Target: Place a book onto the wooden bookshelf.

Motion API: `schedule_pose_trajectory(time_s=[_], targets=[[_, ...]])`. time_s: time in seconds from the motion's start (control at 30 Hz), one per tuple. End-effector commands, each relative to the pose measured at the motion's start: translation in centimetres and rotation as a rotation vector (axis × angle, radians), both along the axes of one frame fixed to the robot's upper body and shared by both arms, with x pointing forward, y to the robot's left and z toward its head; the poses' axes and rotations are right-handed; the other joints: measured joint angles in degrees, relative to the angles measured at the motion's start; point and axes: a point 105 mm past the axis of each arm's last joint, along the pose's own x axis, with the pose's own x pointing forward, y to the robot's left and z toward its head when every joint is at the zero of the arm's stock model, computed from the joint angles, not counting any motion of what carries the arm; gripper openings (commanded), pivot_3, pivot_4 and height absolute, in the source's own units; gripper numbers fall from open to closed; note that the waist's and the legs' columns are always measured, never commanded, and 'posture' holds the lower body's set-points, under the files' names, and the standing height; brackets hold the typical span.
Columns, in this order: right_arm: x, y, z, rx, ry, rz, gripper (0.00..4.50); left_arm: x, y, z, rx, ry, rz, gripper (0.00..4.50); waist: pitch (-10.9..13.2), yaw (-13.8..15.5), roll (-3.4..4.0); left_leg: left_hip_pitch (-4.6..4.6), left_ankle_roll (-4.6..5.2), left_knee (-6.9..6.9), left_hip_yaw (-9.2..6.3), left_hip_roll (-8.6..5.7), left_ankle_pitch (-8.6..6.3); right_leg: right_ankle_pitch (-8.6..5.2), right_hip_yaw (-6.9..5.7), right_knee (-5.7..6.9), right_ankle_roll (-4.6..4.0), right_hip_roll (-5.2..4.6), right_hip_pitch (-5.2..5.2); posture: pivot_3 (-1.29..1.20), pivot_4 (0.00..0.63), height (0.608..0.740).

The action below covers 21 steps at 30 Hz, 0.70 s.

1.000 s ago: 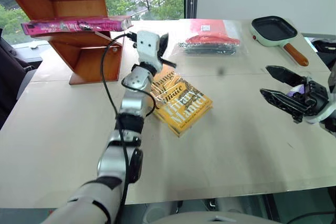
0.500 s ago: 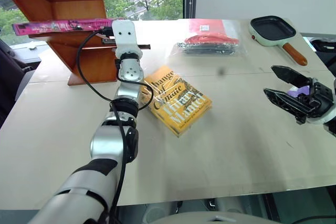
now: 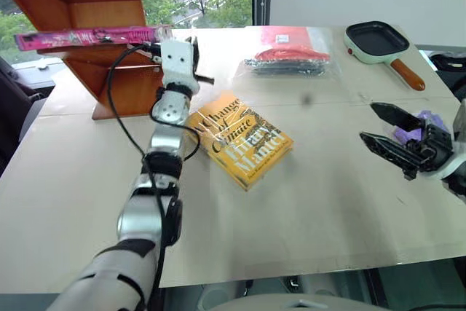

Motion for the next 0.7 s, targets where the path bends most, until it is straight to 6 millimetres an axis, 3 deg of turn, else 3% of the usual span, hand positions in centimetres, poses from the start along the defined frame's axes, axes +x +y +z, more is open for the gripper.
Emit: schedule_pose_trajectory(time_s=[0.03, 0.1, 0.17, 0.33, 0.4, 0.5, 0.7], targets=[[-0.6, -0.4, -0.9, -0.04, -0.023, -0.023, 4.5, -5.3, -1.0, 0.7, 0.067, 0.115, -0.235, 2.68, 0.0, -0.5, 0.01, 0.0, 0.0, -0.05, -0.01, 0.0, 0.0, 0.0, 0.0, -0.02, 0.0, 0.0, 0.0, 0.0, 0.15, 0.72], [-0.7, -0.7, -2.4, -0.076, 0.002, -0.047, 4.5, -7.9, 0.5, -0.9, 0.089, 0.246, -0.248, 3.71, -0.03, -0.55, 0.06, 0.15, 0.0, -0.2, 0.0, 0.01, 0.0, -0.01, 0.07, -0.03, -0.01, 0.03, 0.03, 0.0, 0.15, 0.72], [-0.7, -1.1, -3.8, -0.123, 0.021, -0.074, 4.5, -9.8, 2.4, -2.6, 0.098, 0.352, -0.203, 4.45, -0.07, -0.03, 0.25, 0.26, 0.0, -0.24, 0.01, 0.01, 0.0, -0.01, 0.1, -0.03, -0.02, 0.06, 0.09, 0.0, 0.15, 0.72], [-0.4, -2.5, -8.1, -0.209, 0.109, -0.189, 4.5, -15.2, 4.0, -7.9, 0.057, 0.602, -0.201, 4.45, 0.01, 1.39, 0.52, 1.31, 0.1, -0.47, 0.05, 0.02, -0.1, 0.0, 0.09, -0.24, -0.06, 0.06, 1.1, 0.0, 0.15, 0.72], [-0.7, -2.5, -9.3, -0.217, 0.157, -0.177, 4.5, -16.4, 4.2, -9.1, 0.052, 0.625, -0.175, 4.45, 0.04, 1.71, 0.59, 1.32, 0.17, -0.49, 0.06, 0.03, -0.14, 0.0, 0.09, -0.35, -0.05, 0.06, 1.17, 0.0, 0.15, 0.72], [-0.5, -2.9, -11.1, -0.279, 0.166, -0.196, 4.5, -17.1, 5.0, -10.8, 0.046, 0.658, -0.102, 4.45, 0.03, 2.55, 0.58, 1.29, 0.16, -0.47, 0.06, 0.03, -0.13, 0.01, 0.03, -0.37, -0.05, 0.04, 1.17, 0.0, 0.15, 0.72], [0.6, -3.6, -12.0, -0.34, 0.11, -0.211, 4.5, -17.5, 5.2, -11.0, 0.066, 0.632, -0.095, 4.45, 0.02, 2.76, 0.6, 1.3, 0.14, -0.47, 0.07, 0.05, -0.14, 0.0, 0.04, -0.42, -0.05, 0.05, 1.2, 0.0, 0.15, 0.72]])
